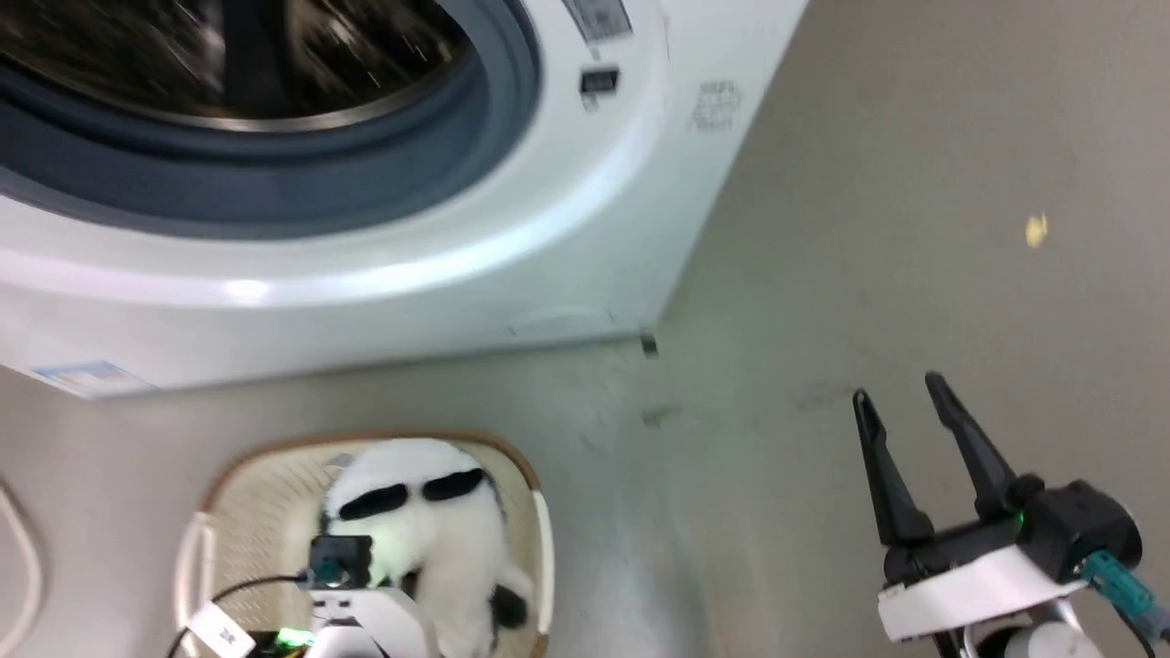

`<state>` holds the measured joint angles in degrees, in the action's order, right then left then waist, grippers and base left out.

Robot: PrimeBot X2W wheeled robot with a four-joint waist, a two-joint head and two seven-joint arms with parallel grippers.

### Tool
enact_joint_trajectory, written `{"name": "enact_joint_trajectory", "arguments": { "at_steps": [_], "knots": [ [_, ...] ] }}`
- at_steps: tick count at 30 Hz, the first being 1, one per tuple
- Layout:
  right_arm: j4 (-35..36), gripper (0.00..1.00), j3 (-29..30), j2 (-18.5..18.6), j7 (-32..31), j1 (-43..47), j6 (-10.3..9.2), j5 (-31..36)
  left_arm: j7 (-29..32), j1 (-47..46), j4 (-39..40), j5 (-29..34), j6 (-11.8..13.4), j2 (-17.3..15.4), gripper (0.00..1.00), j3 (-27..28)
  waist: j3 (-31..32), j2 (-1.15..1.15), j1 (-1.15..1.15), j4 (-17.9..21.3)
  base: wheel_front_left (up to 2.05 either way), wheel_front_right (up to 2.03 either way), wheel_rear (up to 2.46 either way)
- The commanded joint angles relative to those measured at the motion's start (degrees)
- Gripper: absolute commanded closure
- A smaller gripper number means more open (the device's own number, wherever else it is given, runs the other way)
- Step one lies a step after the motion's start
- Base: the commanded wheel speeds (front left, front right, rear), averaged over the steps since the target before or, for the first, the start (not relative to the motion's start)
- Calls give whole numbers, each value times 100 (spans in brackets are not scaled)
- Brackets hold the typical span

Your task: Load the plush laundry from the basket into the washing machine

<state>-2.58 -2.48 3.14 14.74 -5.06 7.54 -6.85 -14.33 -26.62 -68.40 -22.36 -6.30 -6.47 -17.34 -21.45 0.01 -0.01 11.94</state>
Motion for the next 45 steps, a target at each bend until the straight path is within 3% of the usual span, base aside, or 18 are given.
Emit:
{"name": "enact_joint_trajectory", "arguments": {
  "at_steps": [1,13,20,27,34,45],
  "knots": [
    [-21,0,12,9,26,86,-5,51,-59,107,196,0,-36,8,100,1,621,-1,1,-346,0,0,0],
    [-60,0,86,2,26,497,-5,142,-66,1420,4435,505,51,-49,100,773,1282,-1,1,-523,0,0,0],
    [-29,0,-34,-7,26,413,-5,82,-66,1283,5658,607,83,-180,100,1210,1090,-1,1,-238,0,0,0],
    [44,0,-16,-18,26,184,-5,-34,324,268,5945,583,203,-700,100,1608,490,-1,1,269,0,0,0],
    [172,0,-80,-24,26,-165,-5,-422,1199,-1591,5652,558,202,-1370,100,1838,-479,-1,1,724,0,0,0],
    [216,0,-155,-25,26,-654,-5,-948,1758,-4088,3838,982,270,-2212,100,1758,-1593,-1,1,1306,0,0,0]
  ]
}}
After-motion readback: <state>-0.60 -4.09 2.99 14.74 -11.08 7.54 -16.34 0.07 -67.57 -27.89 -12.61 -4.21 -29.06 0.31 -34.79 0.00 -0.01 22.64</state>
